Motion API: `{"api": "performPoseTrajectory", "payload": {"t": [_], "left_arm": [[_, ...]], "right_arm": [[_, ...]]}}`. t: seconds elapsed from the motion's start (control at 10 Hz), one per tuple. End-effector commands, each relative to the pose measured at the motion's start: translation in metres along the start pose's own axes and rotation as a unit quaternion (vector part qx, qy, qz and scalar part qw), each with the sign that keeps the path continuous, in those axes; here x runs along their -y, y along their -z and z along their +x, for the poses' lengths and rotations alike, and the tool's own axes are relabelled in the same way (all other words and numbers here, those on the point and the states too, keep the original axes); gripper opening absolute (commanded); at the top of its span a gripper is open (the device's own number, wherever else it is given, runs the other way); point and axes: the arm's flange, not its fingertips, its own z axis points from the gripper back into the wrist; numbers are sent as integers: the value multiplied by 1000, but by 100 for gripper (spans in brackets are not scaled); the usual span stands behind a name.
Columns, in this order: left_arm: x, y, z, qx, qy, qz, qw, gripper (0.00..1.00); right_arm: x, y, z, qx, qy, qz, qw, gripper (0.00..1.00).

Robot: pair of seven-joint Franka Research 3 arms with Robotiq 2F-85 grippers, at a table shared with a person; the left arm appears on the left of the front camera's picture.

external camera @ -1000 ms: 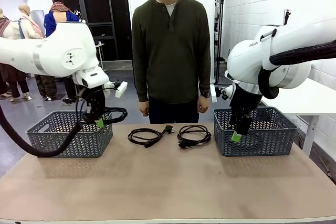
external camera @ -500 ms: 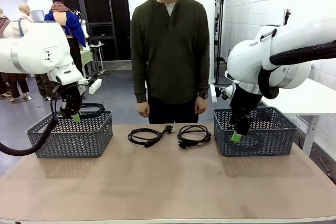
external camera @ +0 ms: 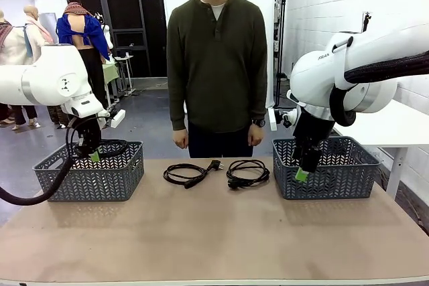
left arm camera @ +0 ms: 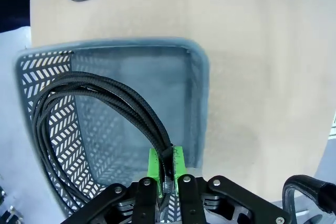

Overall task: Organize the cables according to human instructions.
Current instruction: Pick up a bundle of cables and place it in the basket indicated by the human.

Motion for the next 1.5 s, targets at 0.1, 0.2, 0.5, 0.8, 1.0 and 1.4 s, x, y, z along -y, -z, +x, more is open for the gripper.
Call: {"api": "performPoseTrajectory", "payload": {"t": [0.1, 0.2, 0.5, 0.8, 1.0, 1.4], "left_arm": [[-16, 8, -4, 4, 3, 8, 1000, 0], [-20, 14, -5, 4, -5, 10, 1000, 0], [-32, 24, -10, -5, -11, 11, 1000, 0], [-39, 32, -12, -6, -23, 10, 1000, 19], [-41, 31, -14, -5, -33, 8, 999, 58], [-46, 8, -14, -3, -43, 20, 999, 100]], "right_arm": [[2, 0, 2, -3, 5, -2, 1000, 100], [2, 0, 2, -3, 5, -2, 1000, 100], [2, 0, 2, -3, 5, -2, 1000, 100], [2, 0, 2, -3, 5, -2, 1000, 100], [2, 0, 2, -3, 5, -2, 1000, 100], [2, 0, 2, -3, 5, -2, 1000, 100]]}}
